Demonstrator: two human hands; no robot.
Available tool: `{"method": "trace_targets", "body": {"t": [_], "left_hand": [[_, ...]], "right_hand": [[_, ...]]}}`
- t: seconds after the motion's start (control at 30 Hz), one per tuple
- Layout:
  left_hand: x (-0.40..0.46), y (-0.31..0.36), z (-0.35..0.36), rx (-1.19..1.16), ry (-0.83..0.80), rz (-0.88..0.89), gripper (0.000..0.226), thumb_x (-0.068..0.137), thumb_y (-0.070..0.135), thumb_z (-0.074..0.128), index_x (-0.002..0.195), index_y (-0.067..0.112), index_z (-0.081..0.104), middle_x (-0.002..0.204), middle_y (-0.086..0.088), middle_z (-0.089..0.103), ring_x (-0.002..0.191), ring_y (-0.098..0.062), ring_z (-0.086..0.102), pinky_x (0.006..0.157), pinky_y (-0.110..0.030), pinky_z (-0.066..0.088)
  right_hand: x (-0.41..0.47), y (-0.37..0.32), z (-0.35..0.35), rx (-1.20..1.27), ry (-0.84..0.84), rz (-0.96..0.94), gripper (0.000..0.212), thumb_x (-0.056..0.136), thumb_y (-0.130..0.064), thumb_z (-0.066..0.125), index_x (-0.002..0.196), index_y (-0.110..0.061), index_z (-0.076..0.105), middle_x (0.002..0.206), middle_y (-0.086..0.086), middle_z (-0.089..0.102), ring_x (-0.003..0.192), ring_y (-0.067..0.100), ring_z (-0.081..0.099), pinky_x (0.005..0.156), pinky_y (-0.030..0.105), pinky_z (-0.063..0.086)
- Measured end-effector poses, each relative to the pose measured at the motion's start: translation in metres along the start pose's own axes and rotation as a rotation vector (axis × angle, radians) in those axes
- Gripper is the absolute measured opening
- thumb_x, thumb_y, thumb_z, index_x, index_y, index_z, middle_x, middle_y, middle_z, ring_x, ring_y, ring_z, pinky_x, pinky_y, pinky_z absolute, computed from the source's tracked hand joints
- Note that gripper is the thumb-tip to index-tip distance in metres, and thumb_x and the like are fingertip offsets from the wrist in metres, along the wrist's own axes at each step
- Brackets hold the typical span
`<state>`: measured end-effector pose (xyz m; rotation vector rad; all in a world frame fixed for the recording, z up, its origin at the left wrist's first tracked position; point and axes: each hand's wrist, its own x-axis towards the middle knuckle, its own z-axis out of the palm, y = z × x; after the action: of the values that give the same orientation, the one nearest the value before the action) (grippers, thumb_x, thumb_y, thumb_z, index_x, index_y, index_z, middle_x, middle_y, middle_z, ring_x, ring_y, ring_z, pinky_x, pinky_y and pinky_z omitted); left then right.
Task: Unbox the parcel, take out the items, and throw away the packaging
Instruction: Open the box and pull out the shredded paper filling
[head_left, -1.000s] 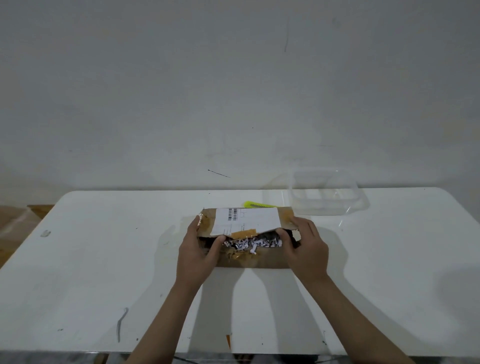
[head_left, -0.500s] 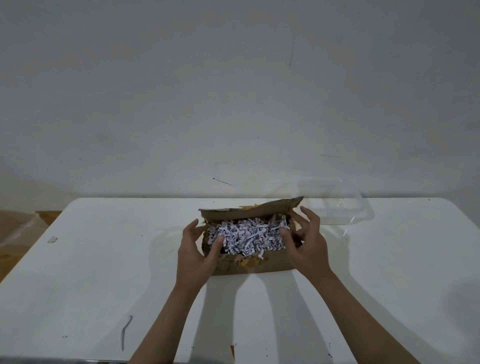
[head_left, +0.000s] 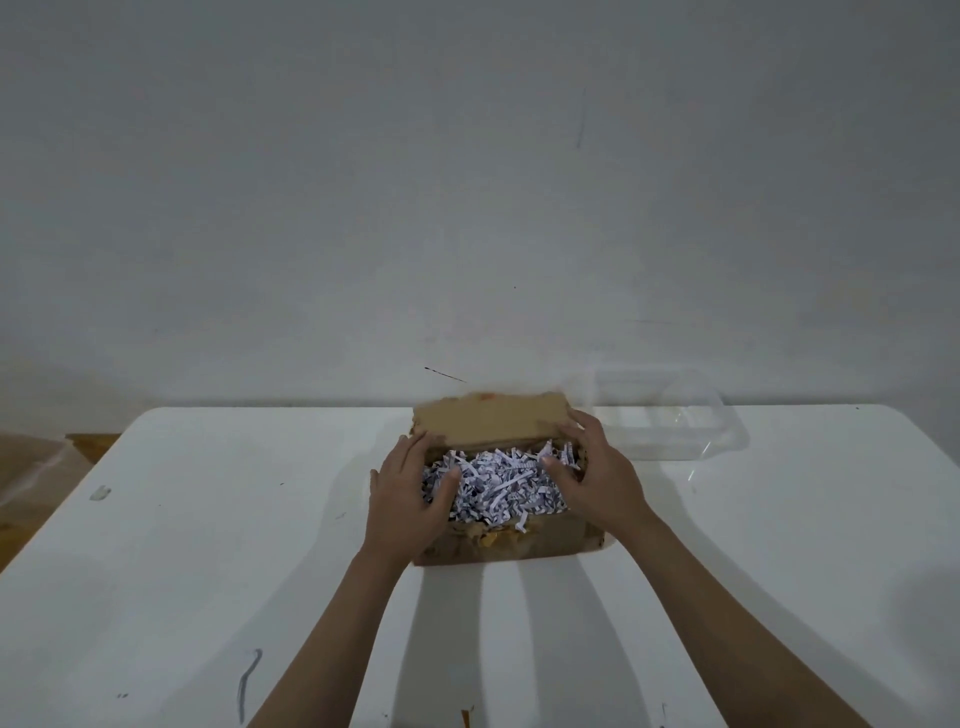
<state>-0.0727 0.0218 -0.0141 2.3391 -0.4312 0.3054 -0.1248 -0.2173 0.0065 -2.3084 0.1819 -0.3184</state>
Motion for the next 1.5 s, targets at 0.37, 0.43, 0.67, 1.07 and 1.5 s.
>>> {"method": "trace_targets", "body": {"t": [0.37, 0.43, 0.67, 1.07, 1.5], "left_hand": [[0.018, 0.013, 0.005, 0.112, 0.044, 0.087, 0.044, 0.089, 0.048, 0.041, 0.11, 0.019, 0.066, 0.121, -0.001, 0.057, 0.112, -0.023, 0.054, 0.097, -0.057, 0.038], [0.018, 0.01, 0.011, 0.1, 0.011, 0.111, 0.048, 0.09, 0.047, 0.04, 0.115, 0.017, 0.065, 0.128, -0.004, 0.056, 0.117, -0.025, 0.053, 0.097, -0.049, 0.042], [0.018, 0.012, 0.01, 0.01, -0.013, 0.018, 0.052, 0.087, 0.05, 0.036, 0.111, 0.016, 0.067, 0.11, 0.001, 0.064, 0.108, -0.019, 0.05, 0.088, -0.024, 0.035], [0.019, 0.011, 0.009, 0.057, -0.1, -0.006, 0.041, 0.09, 0.037, 0.032, 0.092, 0.013, 0.065, 0.086, 0.001, 0.061, 0.088, -0.018, 0.04, 0.077, -0.026, 0.029], [0.011, 0.023, -0.01, 0.059, -0.042, 0.053, 0.054, 0.086, 0.052, 0.036, 0.113, 0.015, 0.065, 0.119, -0.002, 0.06, 0.115, -0.019, 0.052, 0.104, -0.046, 0.03]], "right_hand": [[0.013, 0.002, 0.002, -0.012, 0.204, -0.204, 0.033, 0.086, -0.014, 0.065, 0.117, -0.008, 0.06, 0.105, 0.01, 0.066, 0.1, 0.025, 0.06, 0.081, 0.032, 0.051], [0.015, 0.004, 0.003, 0.025, 0.083, -0.167, 0.038, 0.088, -0.018, 0.063, 0.125, -0.011, 0.057, 0.115, 0.009, 0.062, 0.107, 0.021, 0.057, 0.086, 0.025, 0.045], [0.014, 0.01, 0.006, 0.089, -0.016, -0.136, 0.041, 0.09, -0.02, 0.062, 0.13, -0.014, 0.053, 0.123, 0.003, 0.061, 0.114, 0.016, 0.054, 0.098, 0.03, 0.044], [0.016, 0.008, 0.003, 0.013, -0.104, -0.105, 0.033, 0.091, -0.028, 0.058, 0.123, -0.017, 0.056, 0.107, 0.0, 0.062, 0.103, 0.012, 0.051, 0.083, 0.019, 0.037], [0.005, -0.014, -0.004, -0.133, 0.026, -0.235, 0.034, 0.09, -0.024, 0.055, 0.121, -0.011, 0.058, 0.117, 0.007, 0.062, 0.106, 0.024, 0.058, 0.079, 0.028, 0.047]]}}
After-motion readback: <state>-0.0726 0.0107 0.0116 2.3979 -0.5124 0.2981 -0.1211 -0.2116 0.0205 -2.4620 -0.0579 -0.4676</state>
